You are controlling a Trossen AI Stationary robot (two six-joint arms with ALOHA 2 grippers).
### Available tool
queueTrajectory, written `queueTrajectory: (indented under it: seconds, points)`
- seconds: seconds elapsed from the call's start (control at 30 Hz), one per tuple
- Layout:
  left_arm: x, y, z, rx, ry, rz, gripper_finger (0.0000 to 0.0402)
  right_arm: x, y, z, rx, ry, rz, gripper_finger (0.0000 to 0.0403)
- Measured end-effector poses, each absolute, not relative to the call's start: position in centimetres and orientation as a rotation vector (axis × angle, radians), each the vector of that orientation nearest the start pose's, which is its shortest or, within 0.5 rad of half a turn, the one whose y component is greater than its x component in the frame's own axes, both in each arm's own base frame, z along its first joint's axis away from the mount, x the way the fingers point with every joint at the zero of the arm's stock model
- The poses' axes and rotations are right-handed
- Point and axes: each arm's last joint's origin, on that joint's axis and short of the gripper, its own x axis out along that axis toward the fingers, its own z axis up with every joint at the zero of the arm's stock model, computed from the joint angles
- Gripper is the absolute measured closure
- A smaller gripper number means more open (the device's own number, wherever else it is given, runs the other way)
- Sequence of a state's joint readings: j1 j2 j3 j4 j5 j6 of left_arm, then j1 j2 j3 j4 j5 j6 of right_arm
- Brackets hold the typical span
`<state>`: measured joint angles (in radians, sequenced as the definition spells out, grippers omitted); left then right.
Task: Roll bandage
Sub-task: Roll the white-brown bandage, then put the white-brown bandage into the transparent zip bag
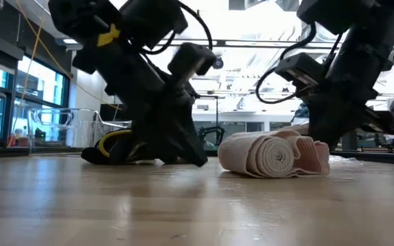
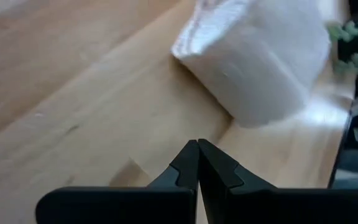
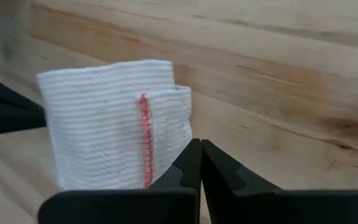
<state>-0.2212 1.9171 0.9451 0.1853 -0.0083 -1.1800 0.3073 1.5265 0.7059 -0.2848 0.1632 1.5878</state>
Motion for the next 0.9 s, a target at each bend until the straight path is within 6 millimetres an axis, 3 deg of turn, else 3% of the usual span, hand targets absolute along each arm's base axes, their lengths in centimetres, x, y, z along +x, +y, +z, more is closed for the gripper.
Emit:
queueTrajectory:
  seconds: [0.2, 0.47, 0.63, 0.77, 0.9]
  points:
    - [35.9, -7.7, 10.8, -1.077, 0.784, 0.333, 0.0401, 25.6, 8.0, 13.6, 1.188, 0.913, -0.697, 0.0403]
    - [36.7, -6.9, 11.4, -1.13, 0.67, 0.317, 0.0401, 25.9, 9.1, 13.9, 1.253, 0.821, -0.679, 0.0403]
    - [36.2, -6.7, 11.4, -1.093, 0.744, 0.332, 0.0401, 24.4, 9.3, 14.0, 1.194, 0.897, -0.75, 0.0403]
    - [34.9, -5.3, 13.3, -1.017, 0.777, 0.441, 0.0401, 22.2, 8.6, 15.8, 1.136, 0.916, -0.844, 0.0403]
    - [34.3, -3.0, 16.6, -0.931, 0.678, 0.464, 0.0401, 20.0, 6.8, 18.4, 1.091, 0.85, -0.919, 0.0403]
